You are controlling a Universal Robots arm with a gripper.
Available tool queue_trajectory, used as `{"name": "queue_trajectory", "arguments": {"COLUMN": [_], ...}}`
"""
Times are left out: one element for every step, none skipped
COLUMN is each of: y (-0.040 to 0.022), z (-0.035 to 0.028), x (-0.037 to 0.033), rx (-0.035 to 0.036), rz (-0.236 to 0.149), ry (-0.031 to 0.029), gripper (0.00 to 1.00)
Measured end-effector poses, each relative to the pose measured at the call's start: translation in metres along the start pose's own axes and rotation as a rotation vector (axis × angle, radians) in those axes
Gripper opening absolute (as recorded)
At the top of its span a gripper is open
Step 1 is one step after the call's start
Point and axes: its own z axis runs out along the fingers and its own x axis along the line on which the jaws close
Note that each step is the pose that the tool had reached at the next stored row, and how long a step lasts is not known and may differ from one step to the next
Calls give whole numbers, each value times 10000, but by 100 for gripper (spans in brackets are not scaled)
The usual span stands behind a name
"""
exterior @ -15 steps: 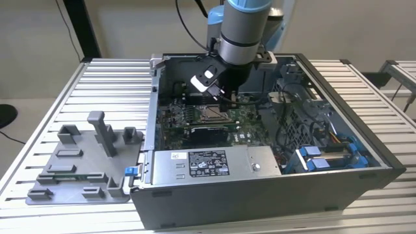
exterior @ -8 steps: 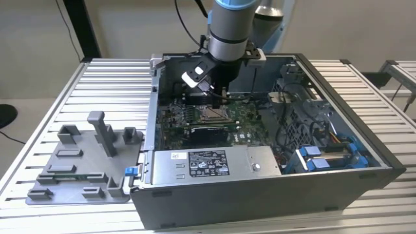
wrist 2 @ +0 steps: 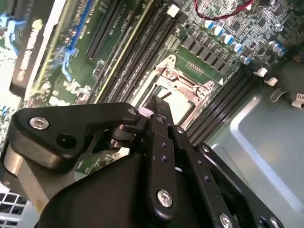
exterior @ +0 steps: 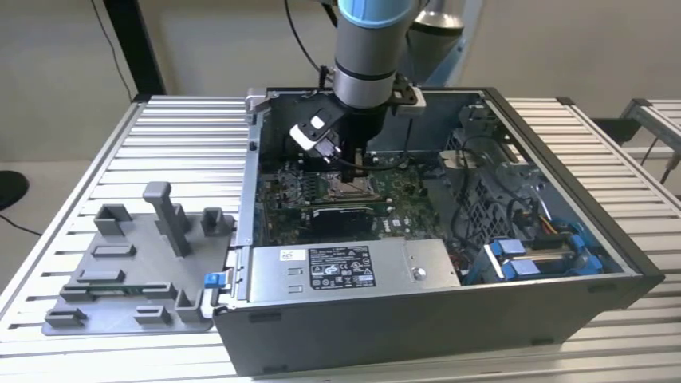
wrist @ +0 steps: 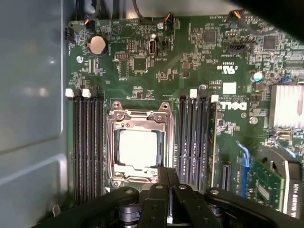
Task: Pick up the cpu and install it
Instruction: 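Install the second cpu locking lever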
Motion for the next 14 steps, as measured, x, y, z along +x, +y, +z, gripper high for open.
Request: {"name": "queue_trajectory", "arguments": {"y": [-10, -18, -23, -29, -34, -41, -45, -46, -54, -71, -72, -72, -72, -72], "z": [21, 45, 63, 86, 105, 123, 137, 147, 161, 177, 177, 171, 148, 136], "x": [9, 17, 21, 28, 31, 29, 24, 18, 16, 14, 14, 12, 6, -9], "rx": [-6, -10, -15, -23, -30, -33, -34, -33, -38, -41, -38, -33, -25, -21], "rz": [29, 71, 108, 157, 194, 221, 229, 232, 241, 254, 255, 260, 272, 277], "ry": [2, 1, 0, 1, 4, 3, 3, 2, 4, 6, 3, 1, 7, 9], "gripper": [0, 0, 0, 0, 0, 0, 0, 0, 0, 0, 0, 0, 0, 0]}}
